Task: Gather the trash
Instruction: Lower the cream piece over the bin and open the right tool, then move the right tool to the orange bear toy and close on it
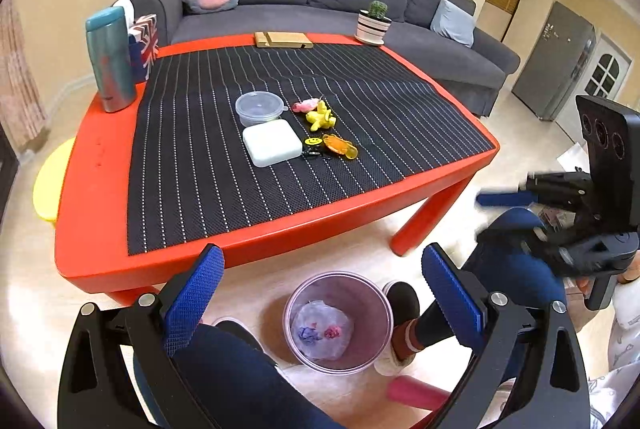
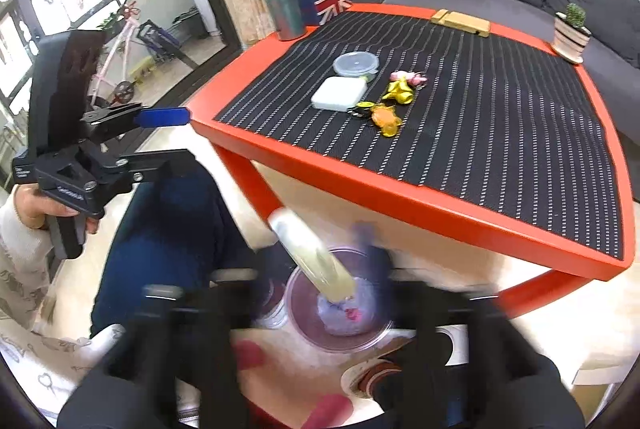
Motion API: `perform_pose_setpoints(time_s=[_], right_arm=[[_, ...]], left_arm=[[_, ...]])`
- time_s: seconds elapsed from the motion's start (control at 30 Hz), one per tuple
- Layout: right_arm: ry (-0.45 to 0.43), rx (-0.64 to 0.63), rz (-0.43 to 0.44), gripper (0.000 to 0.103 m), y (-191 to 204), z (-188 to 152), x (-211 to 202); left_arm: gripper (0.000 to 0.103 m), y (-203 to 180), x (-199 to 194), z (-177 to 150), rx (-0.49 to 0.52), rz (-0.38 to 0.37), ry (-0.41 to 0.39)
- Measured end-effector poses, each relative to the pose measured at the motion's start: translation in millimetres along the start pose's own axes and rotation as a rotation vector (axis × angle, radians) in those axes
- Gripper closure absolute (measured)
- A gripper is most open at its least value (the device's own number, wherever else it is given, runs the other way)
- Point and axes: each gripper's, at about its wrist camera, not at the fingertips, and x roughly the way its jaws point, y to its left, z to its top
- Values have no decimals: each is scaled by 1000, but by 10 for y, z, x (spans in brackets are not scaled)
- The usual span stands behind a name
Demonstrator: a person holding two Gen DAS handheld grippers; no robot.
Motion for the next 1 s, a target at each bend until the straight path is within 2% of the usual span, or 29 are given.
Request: perform_pose_setpoints(time_s=[0.1, 0.23, 0.77, 1.0], right_arm=[[-21, 20, 3, 10, -35, 12, -26], [-25, 34, -9, 7, -74, 27, -43], [-30, 57, -12, 6, -133, 18, -61], [-36, 47, -14, 6, -174, 139, -49]], left_arm=[[8, -4, 4, 3, 3, 1, 2], [8, -18, 28, 6, 7, -3, 10], [8, -29, 66, 22, 7, -3, 11], [8, 8, 150, 66, 0, 0, 21]])
